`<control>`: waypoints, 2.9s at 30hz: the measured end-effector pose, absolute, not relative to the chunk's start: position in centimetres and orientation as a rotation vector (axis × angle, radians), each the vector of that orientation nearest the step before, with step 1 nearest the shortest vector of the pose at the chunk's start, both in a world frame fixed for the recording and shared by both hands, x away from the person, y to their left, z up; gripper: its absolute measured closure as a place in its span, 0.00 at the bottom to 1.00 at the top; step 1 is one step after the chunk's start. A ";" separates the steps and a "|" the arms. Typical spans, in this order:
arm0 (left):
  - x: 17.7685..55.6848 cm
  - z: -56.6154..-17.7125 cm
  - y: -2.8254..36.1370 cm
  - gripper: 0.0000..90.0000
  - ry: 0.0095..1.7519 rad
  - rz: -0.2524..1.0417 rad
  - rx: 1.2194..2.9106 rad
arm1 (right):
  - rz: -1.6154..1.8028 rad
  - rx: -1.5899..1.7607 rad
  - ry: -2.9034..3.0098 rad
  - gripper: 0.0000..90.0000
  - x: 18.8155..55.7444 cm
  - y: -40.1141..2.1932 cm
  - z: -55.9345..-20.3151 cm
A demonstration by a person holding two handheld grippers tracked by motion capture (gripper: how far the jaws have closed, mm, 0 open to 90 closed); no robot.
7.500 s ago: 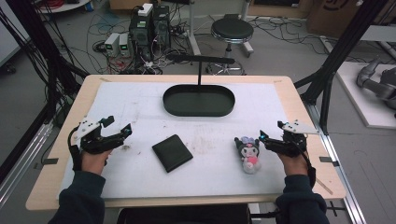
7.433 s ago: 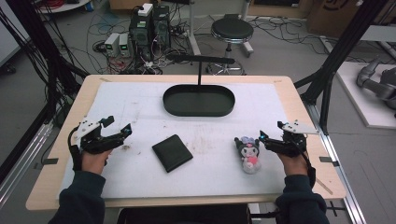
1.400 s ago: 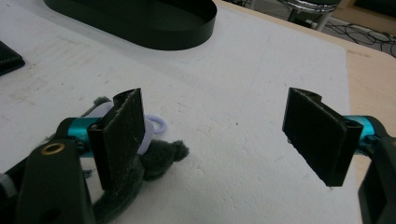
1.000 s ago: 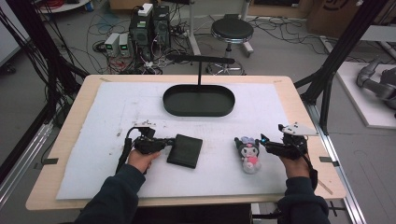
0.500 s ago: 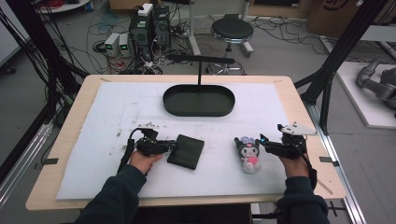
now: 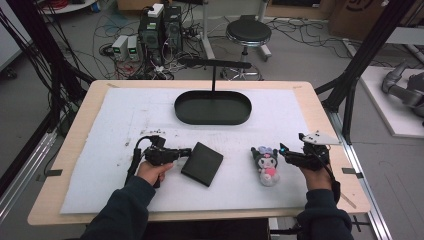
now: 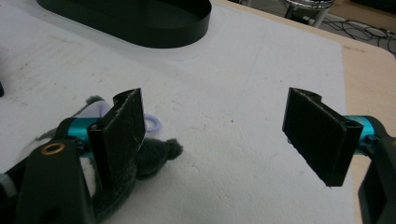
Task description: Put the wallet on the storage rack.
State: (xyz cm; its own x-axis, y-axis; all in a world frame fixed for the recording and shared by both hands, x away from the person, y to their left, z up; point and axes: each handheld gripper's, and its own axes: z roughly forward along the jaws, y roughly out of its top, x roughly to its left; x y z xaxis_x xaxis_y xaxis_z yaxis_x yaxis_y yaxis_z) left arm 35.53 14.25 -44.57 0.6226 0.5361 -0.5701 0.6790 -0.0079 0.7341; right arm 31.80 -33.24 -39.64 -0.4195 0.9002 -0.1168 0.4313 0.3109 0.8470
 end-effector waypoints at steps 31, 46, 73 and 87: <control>36.0 -37.9 16.5 0.96 0.974 0.234 1.771 | 1.025 1.183 1.987 0.24 31.9 -33.2 -39.6; 35.2 -37.7 17.4 0.52 0.969 0.334 1.686 | 1.022 1.181 1.995 0.24 31.9 -33.0 -39.7; 33.2 -41.1 16.4 0.85 1.076 0.546 1.746 | 1.019 1.187 1.997 0.24 32.0 -33.1 -39.8; 38.5 -36.3 17.1 0.85 0.904 0.593 1.656 | 1.043 1.189 1.992 0.24 32.0 -33.3 -39.8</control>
State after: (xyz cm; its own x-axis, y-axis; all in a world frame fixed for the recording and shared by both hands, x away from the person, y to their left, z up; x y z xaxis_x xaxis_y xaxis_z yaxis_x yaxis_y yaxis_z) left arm 38.54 17.12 -36.26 0.5826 0.8098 -0.0689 0.2589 -0.1046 0.9602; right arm 32.02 -33.33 -39.82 -0.4274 0.8995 -0.0905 0.4377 0.2935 0.8499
